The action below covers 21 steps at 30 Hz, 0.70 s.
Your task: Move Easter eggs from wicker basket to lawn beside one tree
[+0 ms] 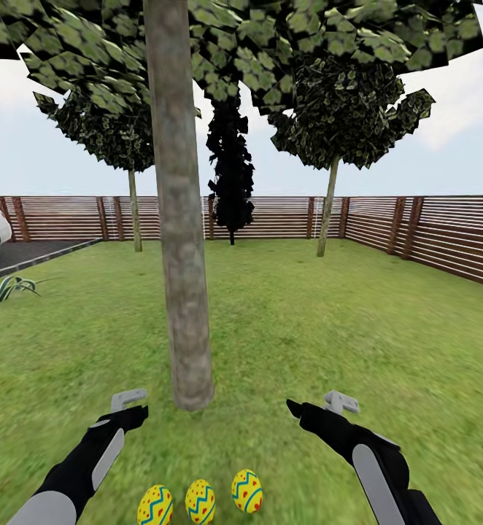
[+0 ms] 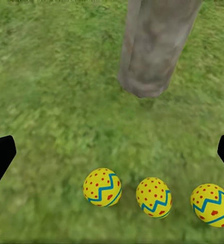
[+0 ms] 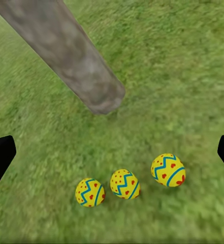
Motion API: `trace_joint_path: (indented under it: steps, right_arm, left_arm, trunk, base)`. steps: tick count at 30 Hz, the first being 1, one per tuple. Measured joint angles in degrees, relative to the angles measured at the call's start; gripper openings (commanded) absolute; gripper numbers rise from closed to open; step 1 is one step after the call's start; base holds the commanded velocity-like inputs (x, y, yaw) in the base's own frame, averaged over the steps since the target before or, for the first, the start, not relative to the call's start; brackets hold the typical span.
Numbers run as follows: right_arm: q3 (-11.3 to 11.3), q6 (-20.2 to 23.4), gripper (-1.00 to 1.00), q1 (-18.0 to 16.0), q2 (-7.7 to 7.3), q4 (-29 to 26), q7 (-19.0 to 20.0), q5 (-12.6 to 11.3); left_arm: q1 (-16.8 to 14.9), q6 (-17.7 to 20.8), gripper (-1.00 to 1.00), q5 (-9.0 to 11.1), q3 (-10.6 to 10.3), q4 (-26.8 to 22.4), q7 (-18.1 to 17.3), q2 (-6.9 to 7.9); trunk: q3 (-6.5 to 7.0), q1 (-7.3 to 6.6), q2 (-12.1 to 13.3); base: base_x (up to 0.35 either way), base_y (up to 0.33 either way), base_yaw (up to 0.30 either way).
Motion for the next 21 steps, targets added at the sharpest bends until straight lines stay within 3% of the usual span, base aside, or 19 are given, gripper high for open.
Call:
trace_joint_path:
  steps: [21]
  right_arm:
    - [0.0, 0.0, 1.0, 0.0, 0.0, 0.08, -0.01, 0.01]
  left_arm:
    - [0.0, 0.0, 1.0, -0.02, 0.0, -0.01, 0.06, 0.0]
  trunk:
    - [3.77, -4.61, 8.43]
  base:
    - [0.0, 0.0, 0.0]
